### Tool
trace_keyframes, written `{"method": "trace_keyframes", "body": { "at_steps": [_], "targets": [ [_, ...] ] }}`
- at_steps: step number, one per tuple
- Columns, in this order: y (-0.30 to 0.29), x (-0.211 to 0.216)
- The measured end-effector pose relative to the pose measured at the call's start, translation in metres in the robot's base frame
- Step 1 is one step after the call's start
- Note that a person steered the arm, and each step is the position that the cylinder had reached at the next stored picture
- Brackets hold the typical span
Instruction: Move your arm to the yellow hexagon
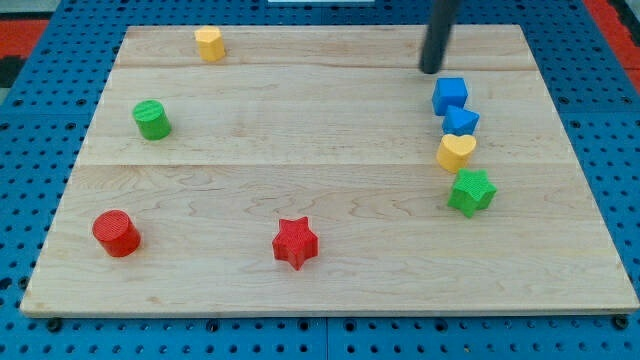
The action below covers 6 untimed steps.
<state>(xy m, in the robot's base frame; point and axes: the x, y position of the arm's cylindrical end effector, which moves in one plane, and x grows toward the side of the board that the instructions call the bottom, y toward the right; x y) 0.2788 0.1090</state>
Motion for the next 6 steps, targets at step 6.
{"method": "trace_keyframes", "body": {
  "at_steps": [6],
  "targets": [
    [-0.265,-0.052]
  ]
}}
